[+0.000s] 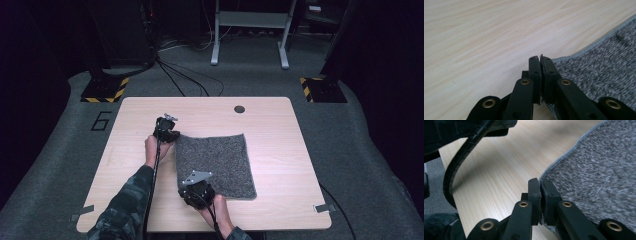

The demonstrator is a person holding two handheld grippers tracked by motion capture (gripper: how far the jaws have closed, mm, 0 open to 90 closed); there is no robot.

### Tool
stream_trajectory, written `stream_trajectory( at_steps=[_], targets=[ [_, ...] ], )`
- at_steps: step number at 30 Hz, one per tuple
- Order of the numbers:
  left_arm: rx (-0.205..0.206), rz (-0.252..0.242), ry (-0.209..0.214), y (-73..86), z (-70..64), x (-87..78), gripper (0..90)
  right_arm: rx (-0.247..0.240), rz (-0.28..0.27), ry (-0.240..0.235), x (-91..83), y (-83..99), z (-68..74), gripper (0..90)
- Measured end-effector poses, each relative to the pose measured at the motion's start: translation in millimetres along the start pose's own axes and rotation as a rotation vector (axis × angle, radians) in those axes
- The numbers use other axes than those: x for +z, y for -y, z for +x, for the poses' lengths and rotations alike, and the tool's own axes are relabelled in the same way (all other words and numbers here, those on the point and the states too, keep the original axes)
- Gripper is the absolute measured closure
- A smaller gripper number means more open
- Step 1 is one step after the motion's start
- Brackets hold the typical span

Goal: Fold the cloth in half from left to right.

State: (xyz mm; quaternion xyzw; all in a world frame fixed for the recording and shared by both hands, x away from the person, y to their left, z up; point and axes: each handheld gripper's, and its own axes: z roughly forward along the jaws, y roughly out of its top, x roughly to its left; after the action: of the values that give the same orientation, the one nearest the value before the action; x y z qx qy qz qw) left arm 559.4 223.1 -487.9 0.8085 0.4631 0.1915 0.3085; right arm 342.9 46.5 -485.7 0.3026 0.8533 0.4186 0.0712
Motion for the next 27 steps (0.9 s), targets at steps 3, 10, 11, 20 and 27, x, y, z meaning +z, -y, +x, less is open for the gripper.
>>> stream_trajectory(
  at_steps=[3, 10, 11, 20, 27],
  targets=[
    [0.02, 0.001, -0.015, -6.8, 0.1, -6.0, 87.5, -0.002, -0.011, -0.002, -2.7, -3.8, 1.2, 86.8],
    [0.054, -0.004, -0.028, -24.8, -0.2, -20.3, 87.6, -0.043, -0.049, -0.01, -7.2, -22.4, 11.0, 86.9],
    [0.057, -0.003, -0.031, -26.4, 0.2, -22.1, 87.6, -0.048, -0.054, -0.01, -7.5, -24.5, 12.4, 86.9],
    [0.069, -0.003, -0.056, -42.2, 9.8, -45.8, 87.6, -0.082, -0.116, -0.025, -16.7, -48.4, 21.7, 87.0],
    [0.089, -0.017, -0.072, -55.0, 10.2, -59.6, 87.6, -0.084, -0.16, -0.028, -24.2, -57.2, 22.9, 87.3]
  ],
)
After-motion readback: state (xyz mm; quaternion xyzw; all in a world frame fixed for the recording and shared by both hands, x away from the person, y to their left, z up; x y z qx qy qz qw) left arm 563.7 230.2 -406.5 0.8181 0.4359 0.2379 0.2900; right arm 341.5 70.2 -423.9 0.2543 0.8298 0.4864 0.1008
